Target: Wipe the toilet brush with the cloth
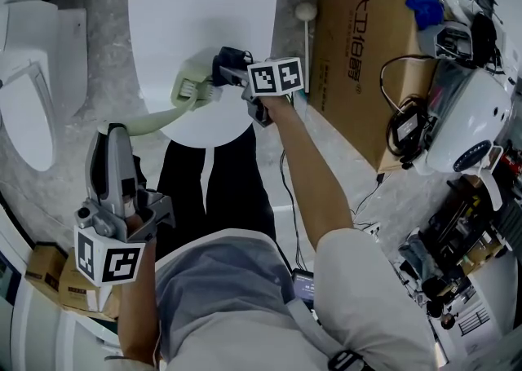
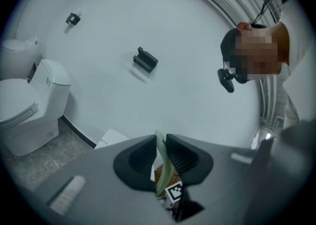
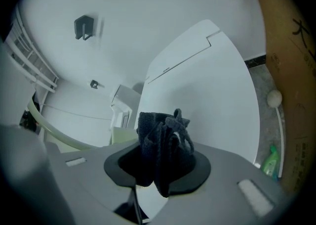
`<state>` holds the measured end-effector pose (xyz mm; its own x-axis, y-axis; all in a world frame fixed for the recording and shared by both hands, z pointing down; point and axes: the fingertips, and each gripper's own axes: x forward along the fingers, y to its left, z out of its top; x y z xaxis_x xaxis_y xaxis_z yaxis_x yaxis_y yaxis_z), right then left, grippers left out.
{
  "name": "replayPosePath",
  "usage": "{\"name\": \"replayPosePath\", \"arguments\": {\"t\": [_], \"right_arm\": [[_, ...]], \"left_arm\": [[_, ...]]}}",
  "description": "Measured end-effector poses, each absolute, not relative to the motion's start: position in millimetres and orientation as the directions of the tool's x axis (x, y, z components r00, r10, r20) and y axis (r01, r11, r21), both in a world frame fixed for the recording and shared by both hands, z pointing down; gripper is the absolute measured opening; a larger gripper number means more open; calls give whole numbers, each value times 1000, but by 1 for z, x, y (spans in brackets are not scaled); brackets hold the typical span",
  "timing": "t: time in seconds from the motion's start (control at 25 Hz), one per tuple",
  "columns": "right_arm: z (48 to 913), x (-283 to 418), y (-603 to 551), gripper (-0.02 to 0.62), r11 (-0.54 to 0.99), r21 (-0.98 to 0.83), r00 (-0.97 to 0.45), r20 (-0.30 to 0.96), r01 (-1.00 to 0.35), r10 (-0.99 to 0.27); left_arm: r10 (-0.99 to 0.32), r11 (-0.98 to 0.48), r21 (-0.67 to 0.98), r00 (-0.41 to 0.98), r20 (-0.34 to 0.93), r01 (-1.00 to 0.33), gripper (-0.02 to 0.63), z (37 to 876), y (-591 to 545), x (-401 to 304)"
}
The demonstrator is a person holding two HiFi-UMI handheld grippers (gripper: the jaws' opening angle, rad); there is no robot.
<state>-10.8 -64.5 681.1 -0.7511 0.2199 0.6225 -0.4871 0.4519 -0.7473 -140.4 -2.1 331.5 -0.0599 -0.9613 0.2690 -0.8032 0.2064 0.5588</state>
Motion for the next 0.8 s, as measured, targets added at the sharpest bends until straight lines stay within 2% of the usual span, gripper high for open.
{"name": "replayPosePath", "arguments": {"t": [0.2,0.36,0.6,0.8], "right_arm": [[688,-17,-70,110,596,-664,-685,686,-451,245],[695,-22,-72,110,643,-628,-656,713,-439,249],[710,-14,-69,110,629,-606,-648,734,-487,205],[710,-6,-68,110,558,-625,-696,709,-546,112]], "left_arm": [[-961,209,556,-64,269,-804,0,332,-2,-140],[-961,211,553,-66,270,-806,0,332,-2,-140],[-962,214,561,-72,265,-800,0,332,-2,-140],[-966,213,582,-81,245,-785,0,332,-4,-140]]}}
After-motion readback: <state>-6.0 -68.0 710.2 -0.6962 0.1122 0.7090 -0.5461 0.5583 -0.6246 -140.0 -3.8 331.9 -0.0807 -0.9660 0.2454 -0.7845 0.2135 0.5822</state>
